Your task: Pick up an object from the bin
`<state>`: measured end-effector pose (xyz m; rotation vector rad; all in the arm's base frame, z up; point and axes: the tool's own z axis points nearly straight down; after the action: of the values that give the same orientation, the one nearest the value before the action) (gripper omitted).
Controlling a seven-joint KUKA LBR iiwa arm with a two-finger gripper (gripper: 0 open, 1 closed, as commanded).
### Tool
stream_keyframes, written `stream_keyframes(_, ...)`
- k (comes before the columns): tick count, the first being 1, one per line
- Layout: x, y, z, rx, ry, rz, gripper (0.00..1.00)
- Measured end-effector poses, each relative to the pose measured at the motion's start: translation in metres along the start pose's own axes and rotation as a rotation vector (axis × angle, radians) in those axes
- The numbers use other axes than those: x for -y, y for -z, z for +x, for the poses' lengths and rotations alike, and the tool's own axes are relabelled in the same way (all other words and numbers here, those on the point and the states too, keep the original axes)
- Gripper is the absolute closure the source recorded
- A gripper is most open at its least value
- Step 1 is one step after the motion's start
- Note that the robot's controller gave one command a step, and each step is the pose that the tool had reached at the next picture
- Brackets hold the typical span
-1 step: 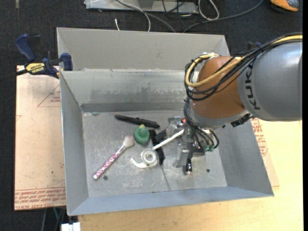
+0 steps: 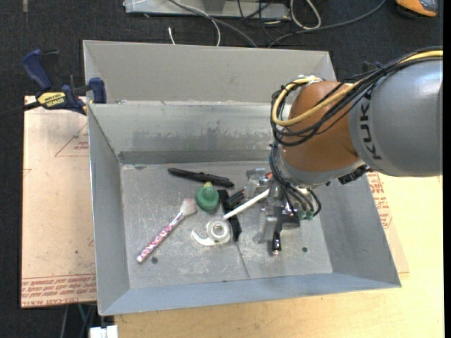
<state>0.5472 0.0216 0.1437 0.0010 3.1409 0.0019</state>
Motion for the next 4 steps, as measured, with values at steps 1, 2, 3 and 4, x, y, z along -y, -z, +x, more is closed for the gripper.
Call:
stream_keyframes(1, 0.029, -0.074, -0.054, 0.003, 0.170, 0.000, 0.00)
stream_keyframes(2, 0.035, -0.073, -0.074, 0.006, 0.257, -0.001, 0.00)
stream_keyframes(3, 0.027, -0.072, -0.057, 0.006, 0.178, -0.002, 0.00)
stream_keyframes(4, 0.032, -0.072, -0.069, 0.011, 0.228, -0.002, 0.00)
